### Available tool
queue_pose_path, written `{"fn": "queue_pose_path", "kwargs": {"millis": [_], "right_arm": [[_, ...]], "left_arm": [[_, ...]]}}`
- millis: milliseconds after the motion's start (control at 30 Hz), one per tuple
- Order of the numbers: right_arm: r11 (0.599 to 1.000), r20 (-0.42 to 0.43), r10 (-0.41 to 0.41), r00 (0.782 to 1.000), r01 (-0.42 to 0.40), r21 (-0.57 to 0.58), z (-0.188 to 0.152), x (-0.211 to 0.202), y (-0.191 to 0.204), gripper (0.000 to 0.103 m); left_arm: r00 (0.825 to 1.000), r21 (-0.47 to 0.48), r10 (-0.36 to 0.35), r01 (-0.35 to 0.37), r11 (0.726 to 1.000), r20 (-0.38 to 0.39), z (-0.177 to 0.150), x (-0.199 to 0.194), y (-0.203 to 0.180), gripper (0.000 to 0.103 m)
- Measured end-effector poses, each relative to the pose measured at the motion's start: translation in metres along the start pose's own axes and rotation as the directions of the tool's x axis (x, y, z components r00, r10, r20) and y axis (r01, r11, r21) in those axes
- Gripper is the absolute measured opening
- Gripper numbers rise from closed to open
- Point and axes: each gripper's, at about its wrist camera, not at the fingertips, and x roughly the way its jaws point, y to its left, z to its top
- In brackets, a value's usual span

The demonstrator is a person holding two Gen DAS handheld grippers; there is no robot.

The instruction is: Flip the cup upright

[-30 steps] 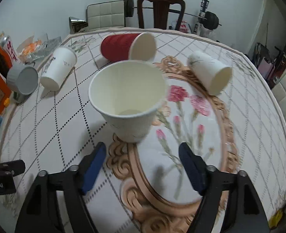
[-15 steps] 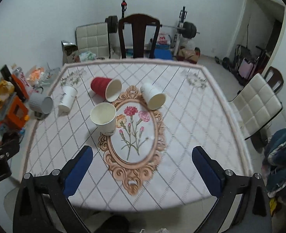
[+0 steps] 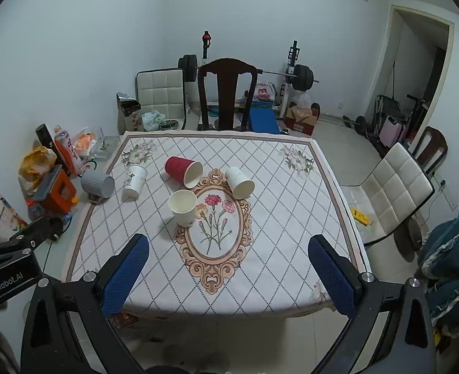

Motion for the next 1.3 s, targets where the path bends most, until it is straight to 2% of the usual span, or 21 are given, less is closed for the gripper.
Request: {"fn": "queue_pose_path", "kwargs": {"millis": [233, 1300], "right_arm": [[1.000, -0.008, 0.000, 1.000, 0.000, 0.005, 0.000, -0.015, 0.007, 0.103], [1.000, -0.006, 0.002, 1.000, -0.002, 0.015, 0.009, -0.012, 0.020, 0.103]], "left_arm": [[1.000, -0.002, -0.011, 0.011, 1.000, 0.011, -0.001, -0.007, 0.010, 0.103], [1.000, 0.023, -0.014, 0.013, 1.000, 0.017, -0.001, -0.008, 0.017, 0.103]]}}
